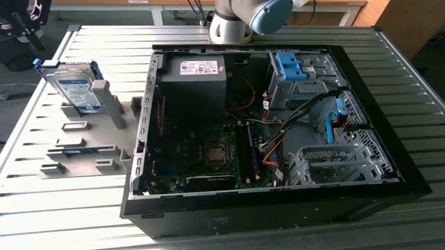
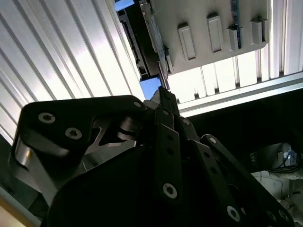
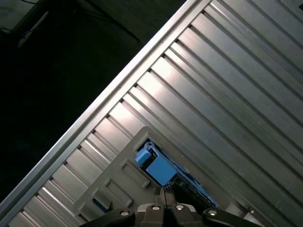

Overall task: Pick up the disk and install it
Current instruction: 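Pick up the disk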

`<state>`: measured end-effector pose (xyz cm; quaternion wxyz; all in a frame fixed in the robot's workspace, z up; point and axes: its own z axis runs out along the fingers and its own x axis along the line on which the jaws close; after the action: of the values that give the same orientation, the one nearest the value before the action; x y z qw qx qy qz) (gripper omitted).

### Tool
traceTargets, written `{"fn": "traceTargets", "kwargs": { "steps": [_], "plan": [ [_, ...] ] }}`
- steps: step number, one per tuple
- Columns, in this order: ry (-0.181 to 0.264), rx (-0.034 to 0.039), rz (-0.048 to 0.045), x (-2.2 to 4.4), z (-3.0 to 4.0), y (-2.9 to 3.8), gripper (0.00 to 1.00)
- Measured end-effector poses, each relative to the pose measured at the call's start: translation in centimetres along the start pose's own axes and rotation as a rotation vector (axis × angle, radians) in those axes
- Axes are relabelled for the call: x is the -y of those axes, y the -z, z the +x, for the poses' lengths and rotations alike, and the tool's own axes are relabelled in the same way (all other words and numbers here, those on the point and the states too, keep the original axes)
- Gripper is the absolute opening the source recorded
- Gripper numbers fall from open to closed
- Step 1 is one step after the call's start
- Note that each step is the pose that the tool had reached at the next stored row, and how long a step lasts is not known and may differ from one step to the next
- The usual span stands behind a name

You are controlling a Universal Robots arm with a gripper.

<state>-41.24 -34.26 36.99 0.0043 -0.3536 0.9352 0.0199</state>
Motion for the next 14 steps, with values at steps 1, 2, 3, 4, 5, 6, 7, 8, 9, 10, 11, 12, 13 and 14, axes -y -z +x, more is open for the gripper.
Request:
{"fn": "traceTargets", "kwargs": {
  "steps": [1,2,3,4,5,6,7,8,9,10,11,12,13,14],
  "plan": [
    [0.010,-0.0005,-0.0003,0.00,0.00,0.01,0.11],
    [0.021,-0.0008,-0.0005,0.00,0.00,0.00,0.11],
    [0.032,-0.0011,-0.0007,0.00,0.00,0.00,0.11],
    [0.041,-0.0014,-0.0009,0.00,0.00,0.00,0.11],
    [0.048,-0.0017,-0.0010,0.00,0.00,0.00,0.11],
    [0.054,-0.0019,-0.0012,0.00,0.00,0.01,0.11],
    [0.061,-0.0022,-0.0014,0.00,0.00,0.00,0.11],
    [0.070,-0.0025,-0.0016,0.00,0.00,0.01,0.11],
    [0.078,-0.0028,-0.0017,0.00,0.00,0.00,0.11],
    [0.088,-0.0031,-0.0019,0.00,0.00,0.00,0.11],
    [0.102,-0.0034,-0.0022,0.00,0.00,-0.02,0.11],
    [0.119,-0.0039,-0.0025,0.00,0.00,-0.04,0.11],
    [0.138,-0.0048,-0.0030,0.00,0.00,-0.05,0.11],
    [0.156,-0.0054,-0.0034,0.01,0.00,-0.08,0.11]
  ]
}}
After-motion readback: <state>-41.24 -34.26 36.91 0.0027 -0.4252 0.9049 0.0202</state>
